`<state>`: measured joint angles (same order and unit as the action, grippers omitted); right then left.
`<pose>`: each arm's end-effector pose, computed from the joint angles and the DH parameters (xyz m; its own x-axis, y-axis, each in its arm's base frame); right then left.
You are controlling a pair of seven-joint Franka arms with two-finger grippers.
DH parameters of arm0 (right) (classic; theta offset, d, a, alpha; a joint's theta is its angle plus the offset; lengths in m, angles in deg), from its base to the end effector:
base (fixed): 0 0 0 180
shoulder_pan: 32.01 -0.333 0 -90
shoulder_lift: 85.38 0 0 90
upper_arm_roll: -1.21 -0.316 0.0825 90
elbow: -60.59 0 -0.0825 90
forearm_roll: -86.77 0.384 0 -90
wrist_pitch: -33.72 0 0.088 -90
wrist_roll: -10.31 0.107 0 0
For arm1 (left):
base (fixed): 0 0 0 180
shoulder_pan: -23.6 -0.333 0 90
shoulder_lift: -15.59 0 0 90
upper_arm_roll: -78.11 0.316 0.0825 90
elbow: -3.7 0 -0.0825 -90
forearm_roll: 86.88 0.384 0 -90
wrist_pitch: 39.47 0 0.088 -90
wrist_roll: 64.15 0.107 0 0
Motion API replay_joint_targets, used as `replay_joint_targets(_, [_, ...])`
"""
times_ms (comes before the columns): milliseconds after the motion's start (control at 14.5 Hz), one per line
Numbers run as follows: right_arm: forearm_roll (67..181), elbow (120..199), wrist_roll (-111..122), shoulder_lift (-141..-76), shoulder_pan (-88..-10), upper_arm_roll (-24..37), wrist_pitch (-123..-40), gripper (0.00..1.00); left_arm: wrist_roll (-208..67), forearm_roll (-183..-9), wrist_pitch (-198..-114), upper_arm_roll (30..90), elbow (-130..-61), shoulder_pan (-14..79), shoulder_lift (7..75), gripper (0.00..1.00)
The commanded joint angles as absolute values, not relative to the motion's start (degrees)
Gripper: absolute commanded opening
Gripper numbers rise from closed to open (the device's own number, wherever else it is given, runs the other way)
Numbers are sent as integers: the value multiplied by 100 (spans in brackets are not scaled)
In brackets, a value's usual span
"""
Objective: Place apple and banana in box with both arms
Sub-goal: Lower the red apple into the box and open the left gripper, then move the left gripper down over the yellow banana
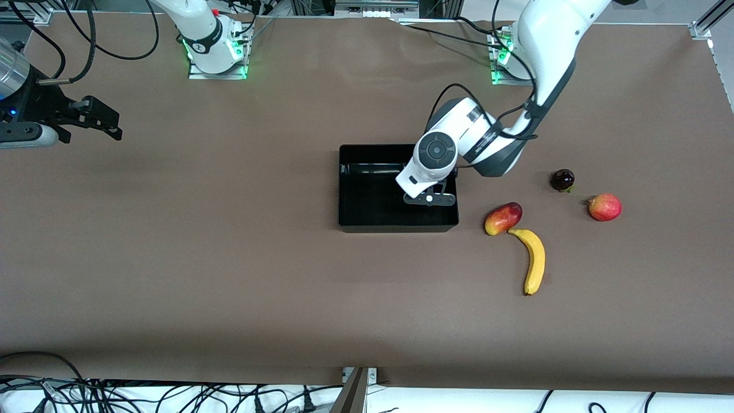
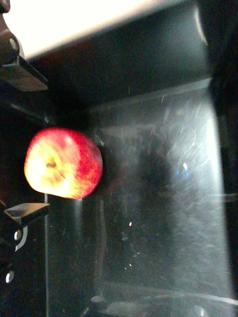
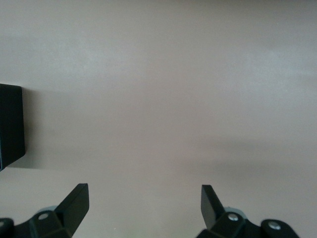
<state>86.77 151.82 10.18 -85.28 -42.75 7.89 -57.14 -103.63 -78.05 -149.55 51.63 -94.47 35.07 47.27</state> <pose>0.5536 0.0392 0.6166 0.9973 0.0731 -0.0047 0.0731 -0.9973 -0.0002 0.5217 -0.3611 0.2756 0.9589 -0.0076 -0.2838 -0.0340 -0.9955 -0.0882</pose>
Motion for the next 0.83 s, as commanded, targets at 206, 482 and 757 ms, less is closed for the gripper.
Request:
replay_joint_targets(206, [8607, 15007, 987, -8600, -4247, 728, -5628, 100, -10326, -7642, -13465, 5192, -8111, 2320, 4626, 100])
replay_joint_targets(482, [8633, 15007, 1005, -8600, -4247, 728, -5628, 100, -8458, -7318, -13579, 5280, -8137, 1527, 4933, 100])
replay_joint_targets(757, [8642, 15007, 1005, -8591, -4247, 728, -5628, 100, -7111, -6950, -15158, 5472, -8313, 1341, 5363, 100])
